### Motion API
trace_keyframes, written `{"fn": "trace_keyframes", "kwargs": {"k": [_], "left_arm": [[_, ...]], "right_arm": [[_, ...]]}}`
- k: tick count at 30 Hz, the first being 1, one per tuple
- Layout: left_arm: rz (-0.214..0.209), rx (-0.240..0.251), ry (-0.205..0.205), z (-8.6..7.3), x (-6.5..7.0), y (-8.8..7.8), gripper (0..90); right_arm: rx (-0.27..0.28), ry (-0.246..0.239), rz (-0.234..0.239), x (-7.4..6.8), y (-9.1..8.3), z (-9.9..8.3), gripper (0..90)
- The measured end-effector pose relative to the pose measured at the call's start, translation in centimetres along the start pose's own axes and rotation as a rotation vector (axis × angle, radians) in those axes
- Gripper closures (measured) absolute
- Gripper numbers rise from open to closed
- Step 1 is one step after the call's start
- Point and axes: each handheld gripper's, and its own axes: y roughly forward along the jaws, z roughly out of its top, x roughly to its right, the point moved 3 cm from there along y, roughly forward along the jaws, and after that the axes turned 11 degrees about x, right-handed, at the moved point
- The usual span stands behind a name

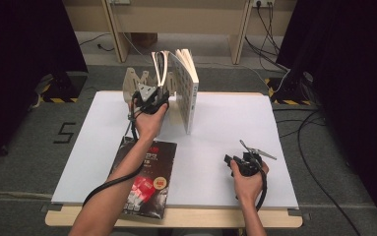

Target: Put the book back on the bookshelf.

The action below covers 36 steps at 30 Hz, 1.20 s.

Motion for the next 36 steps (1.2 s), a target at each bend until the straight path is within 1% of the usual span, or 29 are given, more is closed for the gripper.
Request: {"fn": "trace_keyframes", "kwargs": {"k": [2, 3, 5, 7, 9, 12, 13, 14, 15, 21, 23, 27, 29, 31, 36], "left_arm": [[-0.005, 0.002, -0.004, -0.1, 0.2, -0.1, 52.1], [-0.006, 0.002, -0.005, -0.1, 0.2, -0.1, 51.7], [-0.011, -0.001, 0.001, -0.1, 0.3, -0.2, 50.9], [-0.018, -0.004, 0.003, 0.0, 0.3, -0.4, 49.8], [-0.023, -0.009, 0.005, 0.0, 0.3, -0.6, 48.8], [-0.026, -0.017, 0.002, 0.1, 0.2, -0.9, 46.6], [-0.028, -0.02, 0.01, 0.2, 0.2, -0.9, 46.0], [-0.025, -0.029, 0.015, 0.2, 0.2, -1.0, 45.6], [-0.022, -0.035, 0.01, 0.2, 0.1, -1.1, 44.9], [-0.042, -0.044, 0.008, 0.2, 0.2, -1.4, 43.0], [-0.042, -0.044, 0.013, 0.3, 0.2, -1.6, 42.4], [-0.041, -0.045, 0.021, 0.3, 0.0, -1.8, 41.4], [-0.042, -0.047, 0.026, 0.2, 0.0, -1.9, 41.1], [-0.047, -0.049, 0.024, 0.1, -0.1, -2.0, 40.7], [-0.058, -0.063, 0.021, -0.1, -0.2, -2.5, 39.6]], "right_arm": [[0.003, -0.009, -0.004, 0.0, 0.0, 0.0, 58.6], [0.002, -0.003, -0.003, 0.0, 0.0, 0.0, 58.7], [0.001, -0.005, 0.0, 0.0, 0.0, -0.1, 58.6], [-0.004, 0.011, -0.005, 0.0, -0.1, -0.1, 58.6], [0.001, -0.009, -0.003, 0.1, 0.0, -0.1, 58.6], [0.004, -0.004, -0.006, 0.1, -0.1, 0.0, 58.6], [0.001, 0.012, -0.008, 0.0, -0.1, 0.0, 58.7], [0.003, 0.002, -0.009, 0.0, -0.1, 0.0, 58.6], [0.006, -0.006, -0.01, 0.1, -0.1, 0.0, 58.6], [0.0, -0.004, -0.006, 0.0, 0.0, -0.1, 58.6], [0.001, -0.008, -0.006, 0.0, 0.0, -0.1, 58.6], [-0.001, -0.001, -0.006, 0.0, 0.0, -0.1, 58.5], [0.001, -0.003, -0.007, 0.0, 0.0, -0.2, 58.5], [0.003, -0.015, -0.007, 0.1, 0.1, -0.2, 58.6], [0.002, -0.001, -0.009, 0.0, 0.0, -0.1, 58.6]]}}
